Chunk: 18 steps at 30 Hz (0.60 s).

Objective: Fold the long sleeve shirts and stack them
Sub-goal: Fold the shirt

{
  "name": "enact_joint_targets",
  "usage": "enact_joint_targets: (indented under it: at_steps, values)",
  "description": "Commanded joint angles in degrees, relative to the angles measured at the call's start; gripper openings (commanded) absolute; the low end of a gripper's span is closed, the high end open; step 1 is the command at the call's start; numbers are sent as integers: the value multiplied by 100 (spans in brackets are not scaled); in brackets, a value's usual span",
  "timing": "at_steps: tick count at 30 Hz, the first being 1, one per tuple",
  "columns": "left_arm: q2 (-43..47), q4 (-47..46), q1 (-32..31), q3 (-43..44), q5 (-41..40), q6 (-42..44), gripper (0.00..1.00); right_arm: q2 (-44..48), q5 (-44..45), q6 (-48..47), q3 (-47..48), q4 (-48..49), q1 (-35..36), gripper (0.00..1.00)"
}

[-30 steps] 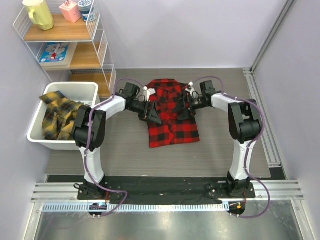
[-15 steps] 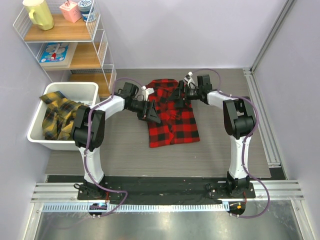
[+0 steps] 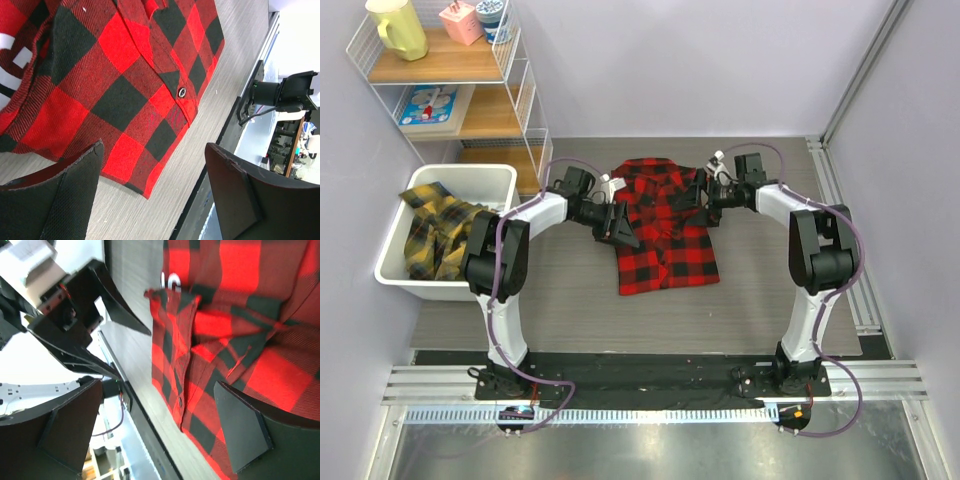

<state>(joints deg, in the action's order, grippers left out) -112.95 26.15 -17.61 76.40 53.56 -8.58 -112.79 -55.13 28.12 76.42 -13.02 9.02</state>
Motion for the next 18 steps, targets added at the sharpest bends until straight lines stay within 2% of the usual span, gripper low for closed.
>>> enact_joint_targets:
  at_steps: [1,14,18]
  values:
    - [264,-216,29,-64,102,49,82,12,-24,52,-242,-97,250,100]
    - [256,-224,29,-143,67,155,83,-392,433,88,-541,-70,399,100]
    - [220,-251,29,-126,102,163,83,-481,460,807,-470,798,417,100]
